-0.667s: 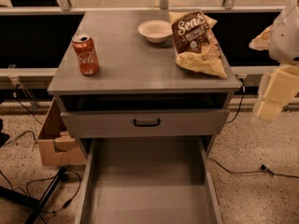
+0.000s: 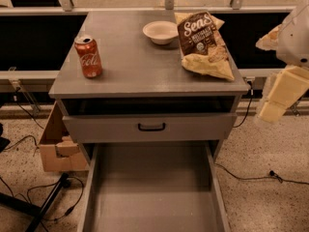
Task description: Place coke can into middle drawer
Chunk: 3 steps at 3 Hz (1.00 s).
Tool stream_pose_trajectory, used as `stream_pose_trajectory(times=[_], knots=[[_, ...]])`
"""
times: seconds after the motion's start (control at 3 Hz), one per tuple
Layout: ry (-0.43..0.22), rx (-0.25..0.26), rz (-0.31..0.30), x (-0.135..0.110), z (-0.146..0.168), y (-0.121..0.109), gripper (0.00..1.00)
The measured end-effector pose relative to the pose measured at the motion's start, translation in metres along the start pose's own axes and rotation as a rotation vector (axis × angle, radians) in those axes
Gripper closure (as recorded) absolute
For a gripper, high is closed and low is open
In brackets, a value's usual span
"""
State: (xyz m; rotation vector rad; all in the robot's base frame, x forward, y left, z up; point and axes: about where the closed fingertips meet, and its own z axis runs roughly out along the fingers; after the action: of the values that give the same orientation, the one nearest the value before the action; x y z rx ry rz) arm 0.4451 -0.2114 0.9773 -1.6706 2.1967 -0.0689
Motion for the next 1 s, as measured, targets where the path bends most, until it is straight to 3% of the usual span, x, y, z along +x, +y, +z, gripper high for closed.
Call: stream_pose_trajectory(times=[0.33, 1.0], knots=[[-0.164, 0.015, 0.062, -0.020, 0.020, -0.018, 0.00], [-0.624, 0.065, 0.192, -0.091, 0.055, -0.078, 0.00]])
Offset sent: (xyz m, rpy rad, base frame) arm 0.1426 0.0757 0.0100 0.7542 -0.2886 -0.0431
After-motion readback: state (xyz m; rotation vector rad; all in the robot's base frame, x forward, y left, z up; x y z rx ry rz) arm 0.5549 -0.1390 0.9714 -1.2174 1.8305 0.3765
